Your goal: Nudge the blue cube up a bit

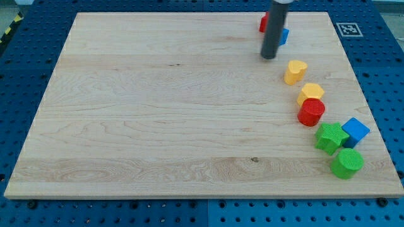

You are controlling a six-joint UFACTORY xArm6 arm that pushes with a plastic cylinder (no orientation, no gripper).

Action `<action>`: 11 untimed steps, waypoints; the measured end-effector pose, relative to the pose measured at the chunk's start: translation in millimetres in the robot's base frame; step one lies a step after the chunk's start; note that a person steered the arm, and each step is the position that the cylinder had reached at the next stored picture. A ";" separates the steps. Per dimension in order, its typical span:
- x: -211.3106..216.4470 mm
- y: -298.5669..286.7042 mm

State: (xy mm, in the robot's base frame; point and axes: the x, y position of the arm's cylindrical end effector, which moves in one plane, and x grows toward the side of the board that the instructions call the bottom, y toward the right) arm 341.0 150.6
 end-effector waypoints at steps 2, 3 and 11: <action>29.8 117.1; 124.7 159.9; 212.0 112.1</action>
